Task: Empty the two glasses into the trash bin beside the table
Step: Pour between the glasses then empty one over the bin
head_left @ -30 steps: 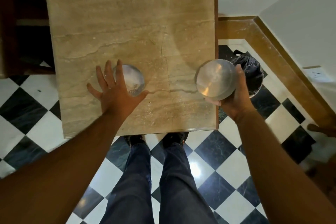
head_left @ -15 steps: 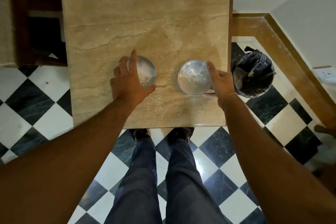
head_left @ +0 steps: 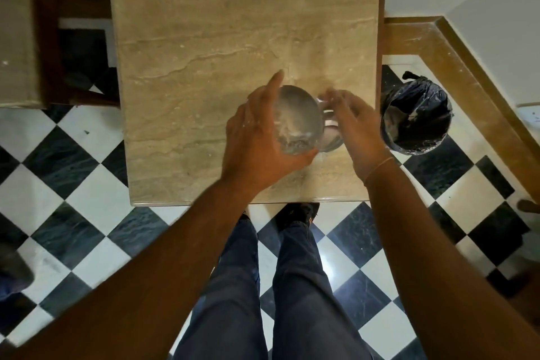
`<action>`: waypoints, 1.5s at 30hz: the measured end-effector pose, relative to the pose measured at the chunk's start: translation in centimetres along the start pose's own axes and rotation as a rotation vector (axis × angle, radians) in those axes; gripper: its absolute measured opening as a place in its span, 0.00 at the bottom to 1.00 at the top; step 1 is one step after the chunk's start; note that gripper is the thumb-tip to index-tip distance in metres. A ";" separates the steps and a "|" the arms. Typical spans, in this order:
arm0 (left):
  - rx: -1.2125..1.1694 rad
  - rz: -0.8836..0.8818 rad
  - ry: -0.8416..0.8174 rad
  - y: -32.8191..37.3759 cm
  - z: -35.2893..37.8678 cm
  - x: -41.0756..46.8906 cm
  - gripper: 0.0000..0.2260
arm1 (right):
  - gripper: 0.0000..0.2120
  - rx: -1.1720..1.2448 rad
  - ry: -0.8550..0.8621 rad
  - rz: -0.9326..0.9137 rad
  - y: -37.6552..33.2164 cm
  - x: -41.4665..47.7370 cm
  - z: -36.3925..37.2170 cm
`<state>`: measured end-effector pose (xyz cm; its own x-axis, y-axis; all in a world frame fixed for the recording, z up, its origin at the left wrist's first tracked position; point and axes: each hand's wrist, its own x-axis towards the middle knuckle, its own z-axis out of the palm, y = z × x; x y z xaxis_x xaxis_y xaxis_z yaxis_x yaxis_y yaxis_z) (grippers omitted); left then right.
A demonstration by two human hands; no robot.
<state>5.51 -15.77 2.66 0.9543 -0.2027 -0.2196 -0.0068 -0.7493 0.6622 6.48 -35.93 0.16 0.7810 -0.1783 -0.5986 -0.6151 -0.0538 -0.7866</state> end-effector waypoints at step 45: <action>0.308 -0.222 0.148 -10.7 2.9 -2.0 0.30 | 0.47 -0.626 0.748 0.172 7.0 5.7 -17.8</action>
<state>2.83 -9.21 -6.08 0.9752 0.0619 -0.2126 0.1370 -0.9229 0.3600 4.71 -54.86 -6.04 0.5388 -0.7954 -0.2776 -0.8283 -0.4401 -0.3468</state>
